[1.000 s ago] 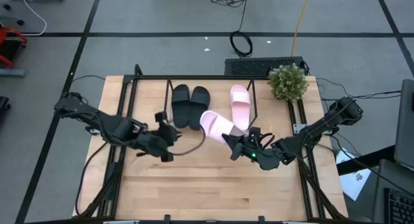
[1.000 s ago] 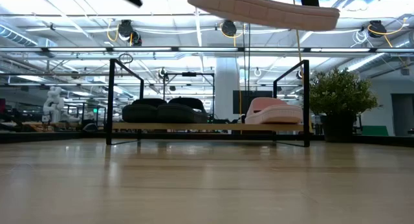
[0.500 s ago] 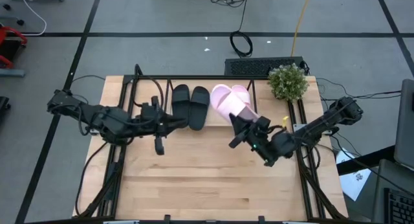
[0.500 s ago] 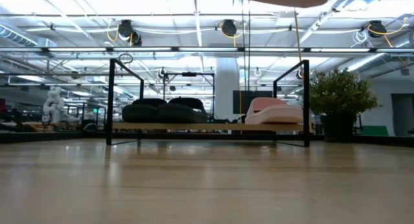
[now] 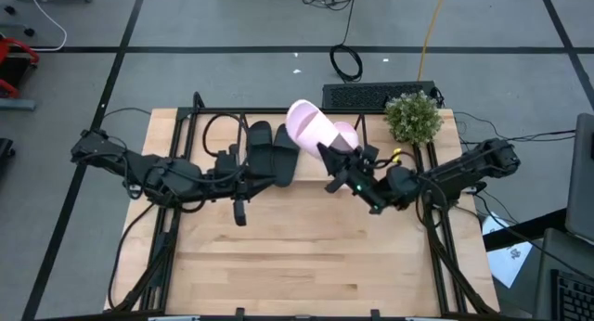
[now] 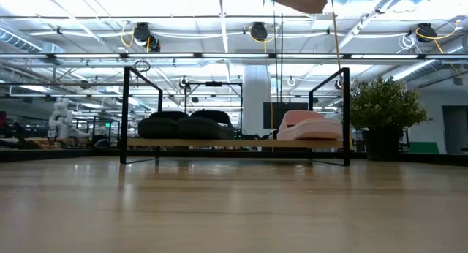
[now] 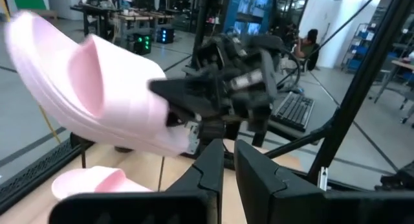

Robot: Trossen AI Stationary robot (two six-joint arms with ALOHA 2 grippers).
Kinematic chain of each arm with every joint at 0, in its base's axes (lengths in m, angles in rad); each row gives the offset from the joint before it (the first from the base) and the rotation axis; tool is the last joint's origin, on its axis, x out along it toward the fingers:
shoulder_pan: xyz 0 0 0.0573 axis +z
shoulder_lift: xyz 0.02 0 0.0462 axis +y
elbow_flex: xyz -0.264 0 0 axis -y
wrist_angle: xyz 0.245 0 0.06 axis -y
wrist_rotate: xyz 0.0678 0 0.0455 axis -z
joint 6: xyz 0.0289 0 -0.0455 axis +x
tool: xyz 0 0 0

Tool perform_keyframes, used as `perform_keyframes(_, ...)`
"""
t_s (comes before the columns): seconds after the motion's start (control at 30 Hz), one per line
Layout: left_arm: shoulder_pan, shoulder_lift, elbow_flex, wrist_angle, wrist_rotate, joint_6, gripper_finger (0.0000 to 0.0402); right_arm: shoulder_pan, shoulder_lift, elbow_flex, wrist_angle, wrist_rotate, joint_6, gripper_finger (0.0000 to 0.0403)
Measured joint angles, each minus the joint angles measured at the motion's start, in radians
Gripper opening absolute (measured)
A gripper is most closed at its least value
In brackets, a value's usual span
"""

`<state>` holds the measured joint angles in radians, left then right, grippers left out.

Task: Pick and place slides into the shelf
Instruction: Put the pink slide on the shelf

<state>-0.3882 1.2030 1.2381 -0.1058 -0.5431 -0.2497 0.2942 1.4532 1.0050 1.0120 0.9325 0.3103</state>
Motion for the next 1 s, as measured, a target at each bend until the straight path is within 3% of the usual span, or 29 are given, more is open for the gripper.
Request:
perform_keyframes(0.17,-0.006,0.001,0.000,-0.004,0.001,0.002,0.0035,-0.056,0.000,0.000,0.019,-0.121,0.103,0.0001)
perform_keyframes(0.53,-0.006,0.001,0.000,-0.034,0.000,0.009,0.0035,-0.138,0.000,0.000,0.006,-0.218,0.357,0.0001)
perform_keyframes(0.73,-0.006,0.001,0.000,-0.035,-0.006,0.011,0.0035,-0.190,0.000,0.000,0.015,-0.385,0.351,0.0002)
perform_keyframes(1.0,-0.002,0.001,0.000,-0.015,-0.015,0.044,0.0035,-0.199,0.000,0.000,0.037,-0.374,0.355,0.0002)
